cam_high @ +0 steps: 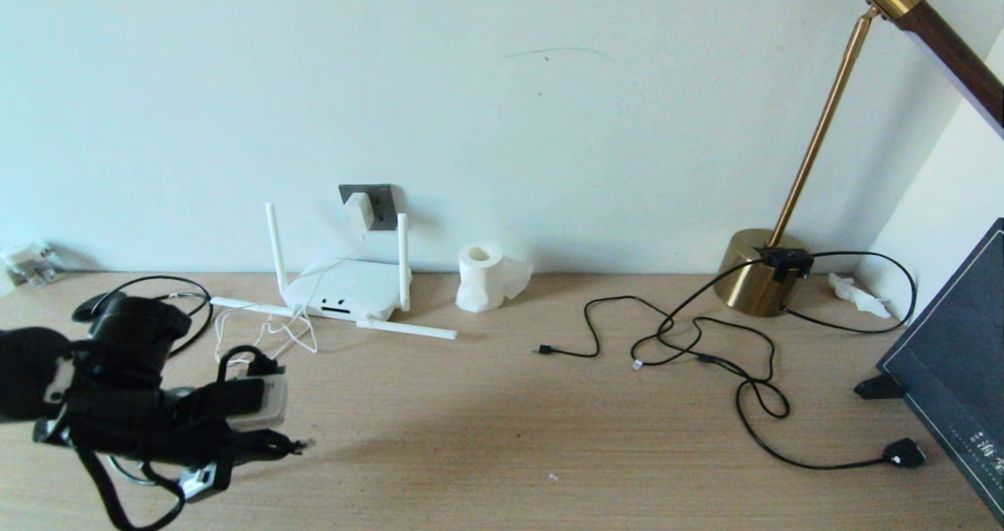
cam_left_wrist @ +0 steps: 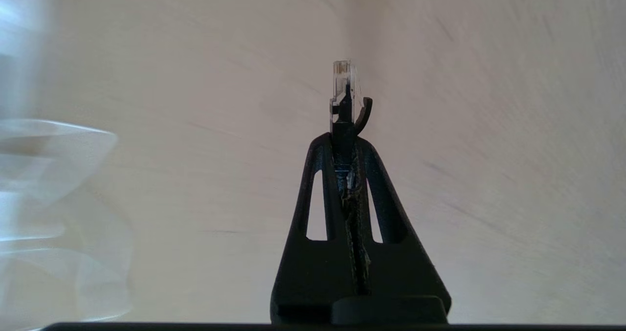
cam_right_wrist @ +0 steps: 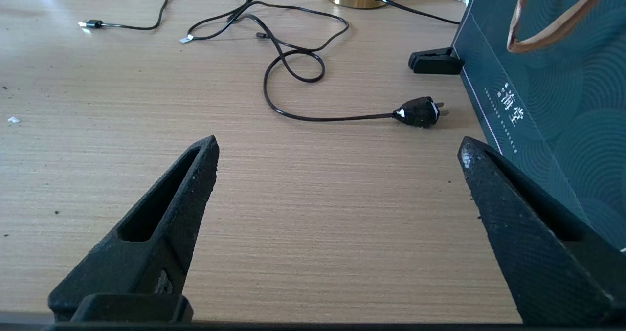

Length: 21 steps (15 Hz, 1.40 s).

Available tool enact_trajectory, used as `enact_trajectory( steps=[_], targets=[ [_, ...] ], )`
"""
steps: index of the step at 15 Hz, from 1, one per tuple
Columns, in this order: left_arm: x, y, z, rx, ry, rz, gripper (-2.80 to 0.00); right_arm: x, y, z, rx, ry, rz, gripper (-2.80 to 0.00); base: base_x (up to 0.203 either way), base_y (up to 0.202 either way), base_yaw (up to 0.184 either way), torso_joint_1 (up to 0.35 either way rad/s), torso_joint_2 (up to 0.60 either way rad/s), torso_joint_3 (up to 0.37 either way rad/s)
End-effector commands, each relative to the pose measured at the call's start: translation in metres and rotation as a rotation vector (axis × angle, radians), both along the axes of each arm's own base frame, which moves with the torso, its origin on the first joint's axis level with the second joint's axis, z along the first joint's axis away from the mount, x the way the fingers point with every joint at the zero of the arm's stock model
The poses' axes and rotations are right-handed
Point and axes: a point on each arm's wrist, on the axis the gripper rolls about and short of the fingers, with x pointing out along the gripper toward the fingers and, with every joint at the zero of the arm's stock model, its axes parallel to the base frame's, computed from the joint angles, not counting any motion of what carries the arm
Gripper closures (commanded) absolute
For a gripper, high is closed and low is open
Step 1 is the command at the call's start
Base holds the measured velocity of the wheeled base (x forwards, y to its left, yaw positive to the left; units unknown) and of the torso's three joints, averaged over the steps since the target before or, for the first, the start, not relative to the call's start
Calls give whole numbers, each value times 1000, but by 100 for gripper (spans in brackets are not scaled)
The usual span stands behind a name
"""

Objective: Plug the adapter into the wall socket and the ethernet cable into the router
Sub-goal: Pick up cable, then hand it to the other hand

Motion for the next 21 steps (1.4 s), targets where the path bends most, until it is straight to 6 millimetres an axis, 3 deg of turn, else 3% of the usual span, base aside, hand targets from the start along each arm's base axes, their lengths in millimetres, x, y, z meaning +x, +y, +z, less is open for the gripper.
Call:
enact_trajectory(
  steps=[1, 9, 14, 16, 18, 19, 21],
  targets=[
    [-5, -21, 57, -32, -206, -31, 0, 0, 0, 0, -1, 2, 0, -280, 0, 0, 0, 0, 0, 0],
    [13, -97, 146, -213, -468, -123, 0, 0, 0, 0, -6, 2, 2, -280, 0, 0, 0, 0, 0, 0],
    [6, -136, 157, -294, -567, -117, 0, -1, 0, 2, -16, -9, 4, -280, 0, 0, 0, 0, 0, 0],
    [3, -147, 157, -297, -628, -123, 0, -10, 1, 37, 32, -101, 43, -280, 0, 0, 0, 0, 0, 0],
    [-3, -151, 156, -283, -632, -119, 0, -17, 3, 100, 181, -139, 173, -280, 0, 0, 0, 0, 0, 0],
    [-9, -151, 154, -283, -624, -128, 0, -8, 5, 123, 266, -77, 275, -280, 0, 0, 0, 0, 0, 0],
    [-14, -151, 148, -278, -610, -135, 0, 23, 11, 148, 386, 113, 477, -280, 0, 0, 0, 0, 0, 0]
  ],
)
